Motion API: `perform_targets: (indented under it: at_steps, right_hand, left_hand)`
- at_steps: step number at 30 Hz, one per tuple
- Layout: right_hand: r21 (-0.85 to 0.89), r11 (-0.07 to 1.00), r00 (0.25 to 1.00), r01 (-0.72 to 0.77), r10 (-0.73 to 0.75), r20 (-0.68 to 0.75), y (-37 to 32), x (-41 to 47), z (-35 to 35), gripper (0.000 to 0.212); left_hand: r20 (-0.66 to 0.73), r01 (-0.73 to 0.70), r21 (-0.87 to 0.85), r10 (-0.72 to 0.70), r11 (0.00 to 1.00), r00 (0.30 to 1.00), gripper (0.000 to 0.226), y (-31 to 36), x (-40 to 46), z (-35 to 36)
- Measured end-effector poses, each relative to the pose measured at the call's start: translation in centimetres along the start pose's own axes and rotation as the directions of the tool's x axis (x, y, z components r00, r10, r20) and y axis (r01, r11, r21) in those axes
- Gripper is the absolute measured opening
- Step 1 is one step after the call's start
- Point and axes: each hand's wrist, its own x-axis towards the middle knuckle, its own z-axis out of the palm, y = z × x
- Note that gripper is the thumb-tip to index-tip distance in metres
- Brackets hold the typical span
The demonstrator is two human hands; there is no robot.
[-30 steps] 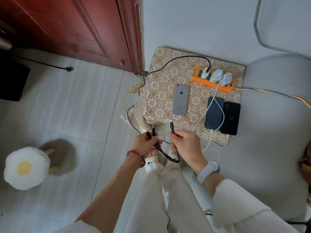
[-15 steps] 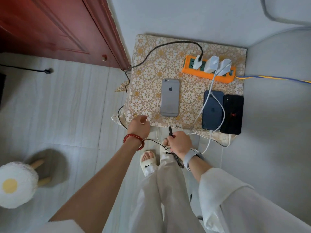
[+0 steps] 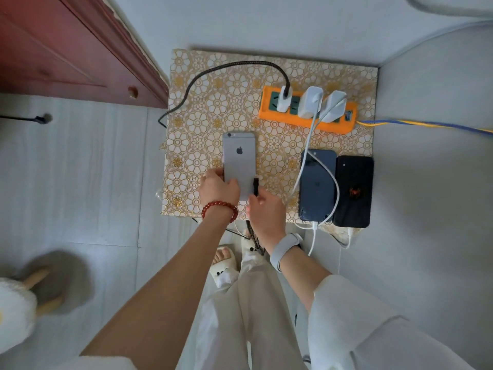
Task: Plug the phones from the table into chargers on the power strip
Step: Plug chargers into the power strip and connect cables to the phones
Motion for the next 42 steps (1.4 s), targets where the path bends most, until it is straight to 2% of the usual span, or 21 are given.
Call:
perform_targets:
  at_steps: [3,6,7,9,12,15,17,24,35,42]
  right_hand:
    - [0.129,0.99,0.998,-0.058,0.055,0.023,-0.5,-0.1,-0.3,0.02]
    - [0.095,0.995,0.999,-0.016,0.013,0.031,-0.6,-1.3,-0.8,0.021]
    - [0.071,0.997,1.0,0.009,-0.01,0.016,-0.7,-2.0,-1.0,0.021]
    - [0.032,0.999,0.999,0.041,-0.04,-0.028,-0.6,-3.5,-1.5,0.021]
    - [-0.04,0.994,0.994,0.103,-0.104,-0.02,-0.5,-5.8,-2.4,0.026]
    - [-0.051,0.986,0.988,0.156,-0.156,0.007,-0.4,-7.3,-3.1,0.023]
    - [-0.02,0.989,0.989,0.146,-0.146,0.019,-0.8,-7.9,-3.2,0.021]
    - [0.001,0.994,0.993,0.114,-0.114,-0.019,-2.4,-8.1,-3.0,0.021]
    - [-0.065,0.986,0.987,0.155,-0.156,-0.022,-2.5,-9.0,-3.1,0.023]
    - [-0.038,0.988,0.989,0.148,-0.149,-0.013,-2.7,-8.9,-3.0,0.024]
  left_hand:
    - [0.035,-0.016,-0.058,0.018,0.998,0.999,0.029,0.5,0.0,-0.5]
    - [0.103,-0.071,-0.104,0.082,0.992,0.991,0.019,0.8,-0.4,-1.4]
    - [0.134,-0.049,-0.138,0.068,0.989,0.989,0.015,0.8,-0.5,-1.8]
    - [0.21,0.091,-0.252,-0.037,0.963,0.977,0.011,0.5,-0.6,-2.5]
    - [0.33,0.347,-0.513,-0.193,0.785,0.924,0.015,0.2,-1.4,-3.6]
    - [0.368,0.408,-0.663,-0.201,0.628,0.908,0.015,0.6,-2.3,-4.7]
    - [0.381,0.415,-0.703,-0.187,0.578,0.905,0.015,0.9,-2.8,-5.2]
    - [0.375,0.393,-0.743,-0.149,0.543,0.915,0.017,1.3,-4.3,-5.4]
    - [0.325,0.355,-0.76,-0.155,0.544,0.933,0.016,0.1,-4.9,-5.6]
    - [0.329,0.337,-0.76,-0.119,0.555,0.937,0.012,0.2,-4.9,-5.9]
